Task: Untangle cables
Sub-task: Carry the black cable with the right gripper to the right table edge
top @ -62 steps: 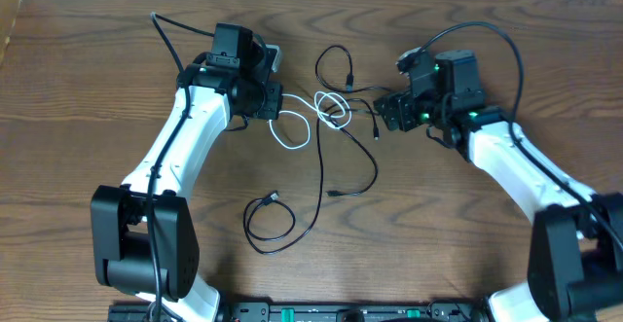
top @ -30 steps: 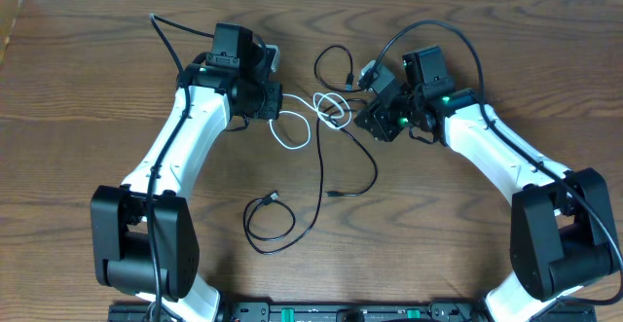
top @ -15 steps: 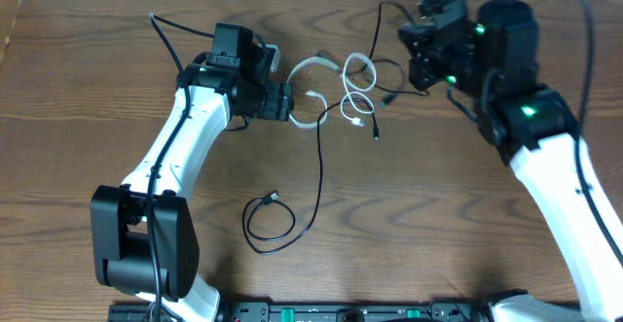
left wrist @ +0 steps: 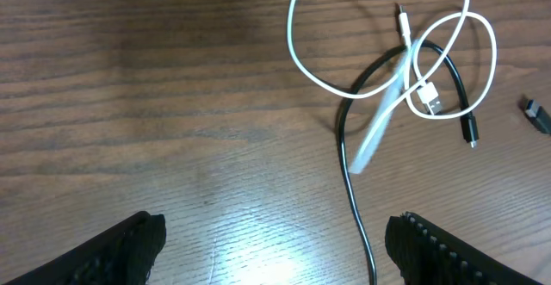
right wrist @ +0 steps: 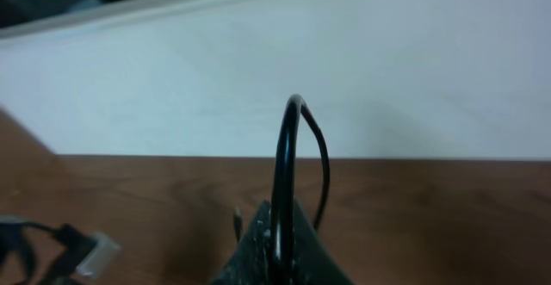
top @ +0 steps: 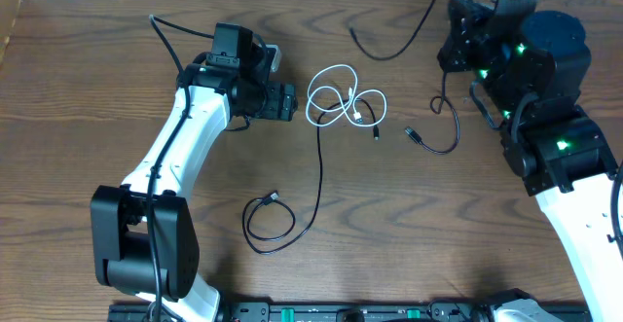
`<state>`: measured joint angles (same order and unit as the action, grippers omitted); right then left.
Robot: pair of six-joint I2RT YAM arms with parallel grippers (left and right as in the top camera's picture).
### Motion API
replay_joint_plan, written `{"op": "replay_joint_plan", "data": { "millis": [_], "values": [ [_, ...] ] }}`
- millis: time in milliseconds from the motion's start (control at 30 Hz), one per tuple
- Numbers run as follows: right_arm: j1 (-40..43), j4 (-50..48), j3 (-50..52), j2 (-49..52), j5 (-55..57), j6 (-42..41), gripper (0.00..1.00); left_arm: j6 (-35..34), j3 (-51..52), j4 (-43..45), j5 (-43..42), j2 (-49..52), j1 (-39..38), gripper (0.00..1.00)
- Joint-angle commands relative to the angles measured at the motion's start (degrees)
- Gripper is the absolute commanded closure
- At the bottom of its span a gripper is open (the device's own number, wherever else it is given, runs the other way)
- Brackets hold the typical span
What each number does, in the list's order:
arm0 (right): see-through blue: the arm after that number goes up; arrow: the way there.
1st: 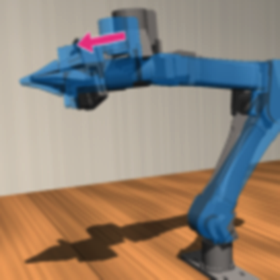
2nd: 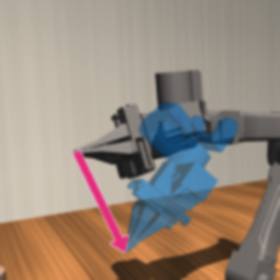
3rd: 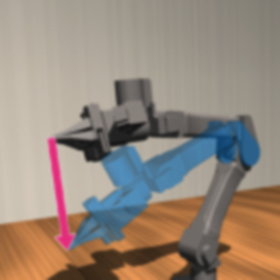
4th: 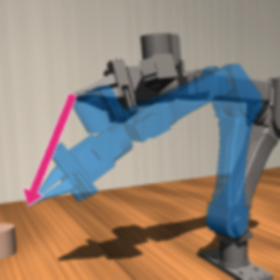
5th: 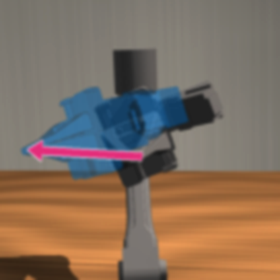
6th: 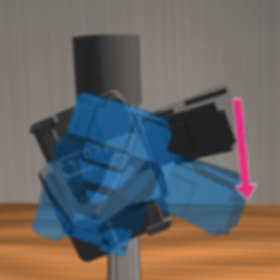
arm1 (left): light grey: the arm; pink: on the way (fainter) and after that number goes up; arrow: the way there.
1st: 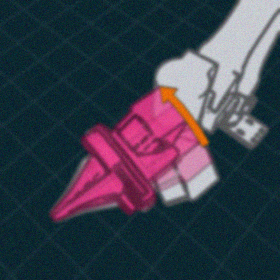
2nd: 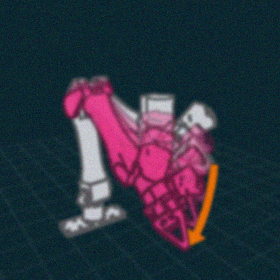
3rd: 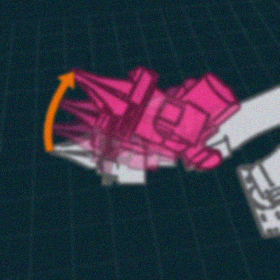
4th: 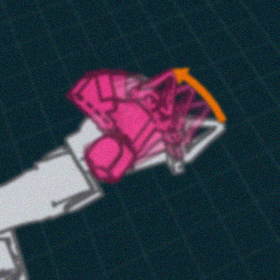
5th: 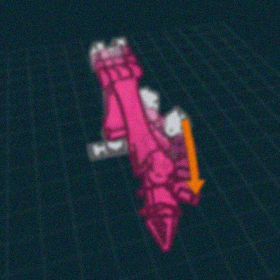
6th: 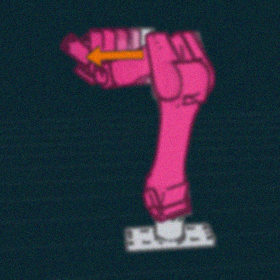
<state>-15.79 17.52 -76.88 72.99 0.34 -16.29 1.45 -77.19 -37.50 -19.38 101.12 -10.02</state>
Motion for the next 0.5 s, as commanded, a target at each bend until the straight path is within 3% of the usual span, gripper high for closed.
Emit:
{"op": "replay_joint_plan", "data": {
  "millis": [0,133,267,467],
  "values": [
    [1.2,0.4,-0.7,-0.1,8.5,0.3,0.99,-0.2,-0.7,-0.1,-1.1,-0.2,-0.1,0.13],
    [6.6,-2.3,-0.7,0.2,8.8,2.3,0.99,-0.2,-0.7,0.1,-1.1,-0.2,-0.1,0.13],
    [17.4,-3.2,-4.6,3.8,0.4,3.1,0.99,-0.3,-0.7,0.1,-1.1,-0.2,-0.1,0.12],
    [32.0,20.0,-37.2,22.9,-5.2,8.1,0.99,-0.3,-0.7,0.4,-1.1,-0.2,-0.1,0.12]
  ]
}}
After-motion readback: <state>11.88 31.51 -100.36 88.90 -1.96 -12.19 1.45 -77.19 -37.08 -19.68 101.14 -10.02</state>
